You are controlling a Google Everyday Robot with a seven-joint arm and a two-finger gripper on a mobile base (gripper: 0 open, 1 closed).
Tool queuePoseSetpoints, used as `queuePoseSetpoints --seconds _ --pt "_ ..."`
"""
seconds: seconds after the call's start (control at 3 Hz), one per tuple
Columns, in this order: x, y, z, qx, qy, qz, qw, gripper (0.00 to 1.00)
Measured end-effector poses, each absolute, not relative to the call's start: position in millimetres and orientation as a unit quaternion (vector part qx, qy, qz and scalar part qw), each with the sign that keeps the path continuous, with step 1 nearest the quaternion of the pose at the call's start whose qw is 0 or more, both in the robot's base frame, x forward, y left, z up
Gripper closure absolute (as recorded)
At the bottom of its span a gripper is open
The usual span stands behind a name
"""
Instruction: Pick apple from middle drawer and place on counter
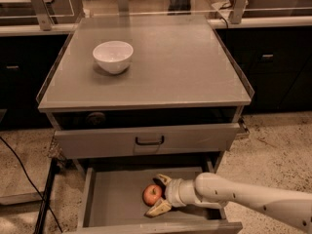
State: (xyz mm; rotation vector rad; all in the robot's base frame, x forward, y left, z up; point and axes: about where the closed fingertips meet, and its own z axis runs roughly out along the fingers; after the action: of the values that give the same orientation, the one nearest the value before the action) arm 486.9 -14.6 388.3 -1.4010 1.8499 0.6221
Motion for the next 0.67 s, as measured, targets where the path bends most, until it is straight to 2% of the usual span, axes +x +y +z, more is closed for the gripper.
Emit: queuePoseSetpoints --seconds 0.33,0.67 --pt "490.1 -12.9 383.6 -0.545 0.719 0.237 0.361 0.37" --pt "490.2 -12.8 383.2 -0.545 0.719 0.237 0.361 0.6"
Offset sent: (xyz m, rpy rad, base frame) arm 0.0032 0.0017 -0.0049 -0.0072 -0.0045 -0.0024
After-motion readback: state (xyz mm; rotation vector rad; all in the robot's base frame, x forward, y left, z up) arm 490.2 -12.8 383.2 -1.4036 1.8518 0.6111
